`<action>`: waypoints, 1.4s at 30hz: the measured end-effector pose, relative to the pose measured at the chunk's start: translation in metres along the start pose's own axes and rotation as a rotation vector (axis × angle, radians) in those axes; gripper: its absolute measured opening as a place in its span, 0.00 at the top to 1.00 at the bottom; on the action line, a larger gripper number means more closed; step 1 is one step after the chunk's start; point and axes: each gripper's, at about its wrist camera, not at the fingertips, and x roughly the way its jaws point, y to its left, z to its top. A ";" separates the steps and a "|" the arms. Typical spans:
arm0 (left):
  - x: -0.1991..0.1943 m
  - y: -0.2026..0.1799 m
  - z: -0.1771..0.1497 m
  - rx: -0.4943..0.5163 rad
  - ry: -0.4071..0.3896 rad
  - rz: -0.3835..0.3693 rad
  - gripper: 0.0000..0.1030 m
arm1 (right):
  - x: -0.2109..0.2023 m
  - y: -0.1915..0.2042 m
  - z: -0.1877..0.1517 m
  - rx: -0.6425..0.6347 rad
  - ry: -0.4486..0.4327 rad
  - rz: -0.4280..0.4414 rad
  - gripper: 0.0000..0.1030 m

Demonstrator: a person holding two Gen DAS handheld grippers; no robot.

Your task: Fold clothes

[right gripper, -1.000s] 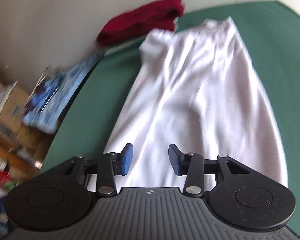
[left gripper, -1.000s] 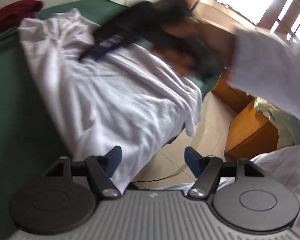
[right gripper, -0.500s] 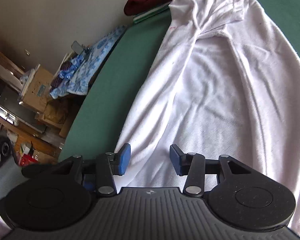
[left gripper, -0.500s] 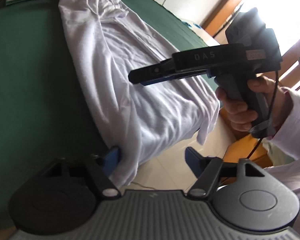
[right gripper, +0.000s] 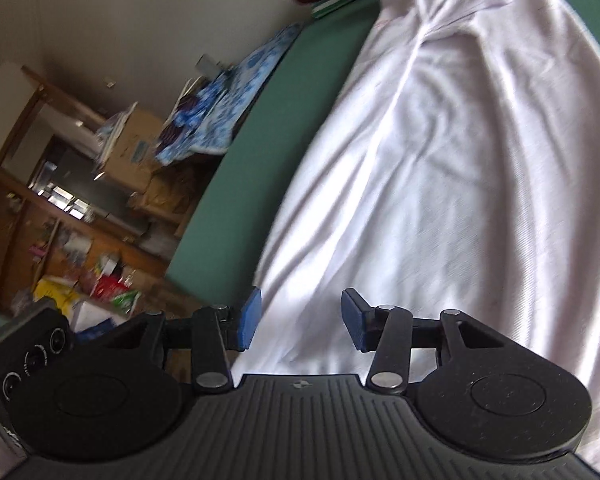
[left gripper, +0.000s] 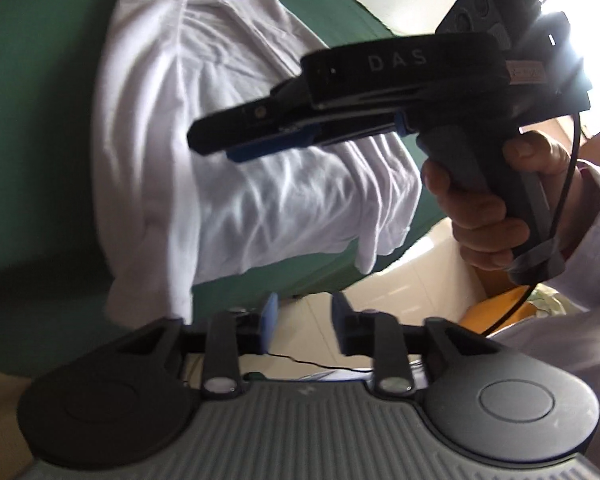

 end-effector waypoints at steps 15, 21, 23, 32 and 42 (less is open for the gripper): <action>-0.009 -0.013 -0.018 0.057 -0.058 0.239 0.24 | 0.000 0.018 -0.013 -0.092 0.045 -0.037 0.96; 0.000 -0.009 -0.017 0.068 -0.050 0.230 0.23 | -0.016 -0.008 -0.028 -0.003 0.032 -0.062 0.85; 0.001 -0.005 -0.015 0.070 -0.052 0.221 0.23 | -0.018 -0.004 -0.032 -0.022 0.047 -0.025 0.61; -0.001 0.017 -0.009 0.015 -0.054 0.232 0.23 | 0.021 0.001 -0.049 -0.079 0.134 -0.073 0.96; 0.022 0.021 0.001 0.059 -0.053 0.182 0.19 | -0.005 -0.008 -0.057 -0.149 0.256 -0.123 0.71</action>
